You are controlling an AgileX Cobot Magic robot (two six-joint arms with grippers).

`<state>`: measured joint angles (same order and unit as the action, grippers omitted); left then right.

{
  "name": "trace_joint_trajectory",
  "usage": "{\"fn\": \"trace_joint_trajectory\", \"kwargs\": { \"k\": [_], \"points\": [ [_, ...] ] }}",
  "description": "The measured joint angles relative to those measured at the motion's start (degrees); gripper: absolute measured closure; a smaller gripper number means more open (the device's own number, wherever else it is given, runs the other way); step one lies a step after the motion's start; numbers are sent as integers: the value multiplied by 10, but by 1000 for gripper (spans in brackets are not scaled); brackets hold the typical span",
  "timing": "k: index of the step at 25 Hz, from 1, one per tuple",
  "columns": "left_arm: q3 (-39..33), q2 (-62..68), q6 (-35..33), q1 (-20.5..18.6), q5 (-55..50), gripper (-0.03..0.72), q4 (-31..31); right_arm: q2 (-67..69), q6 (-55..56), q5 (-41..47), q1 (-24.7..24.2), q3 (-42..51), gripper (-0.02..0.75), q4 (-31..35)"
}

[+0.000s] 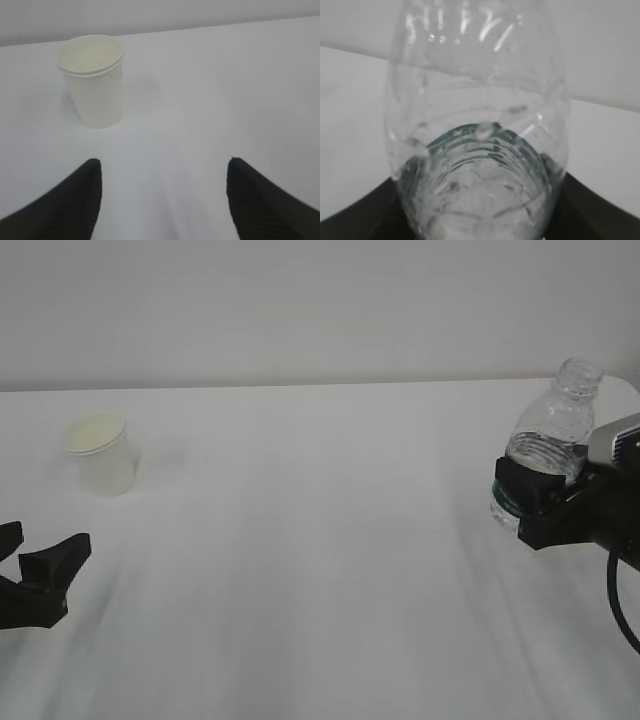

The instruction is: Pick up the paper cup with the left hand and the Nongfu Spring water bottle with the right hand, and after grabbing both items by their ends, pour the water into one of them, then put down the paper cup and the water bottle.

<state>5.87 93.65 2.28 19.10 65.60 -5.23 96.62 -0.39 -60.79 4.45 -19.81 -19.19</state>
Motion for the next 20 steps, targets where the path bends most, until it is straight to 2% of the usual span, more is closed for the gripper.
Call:
{"fn": "trace_joint_trajectory", "kwargs": {
  "k": [6, 10, 16, 20],
  "points": [
    [20, 0, 0, -5, 0, 131, 0, -6, 0, 4, 0, 0, 258, 0],
    [33, 10, 0, -38, 0, 131, 11, -6, 0, 4, 0, 0, 258, 0],
    [62, 56, 30, -116, 0, 131, 109, -6, -1, 4, 0, 0, 259, 0],
    [90, 86, 43, -144, 0, 131, 154, -6, -1, 4, 0, 0, 259, 0]
  ]
}}
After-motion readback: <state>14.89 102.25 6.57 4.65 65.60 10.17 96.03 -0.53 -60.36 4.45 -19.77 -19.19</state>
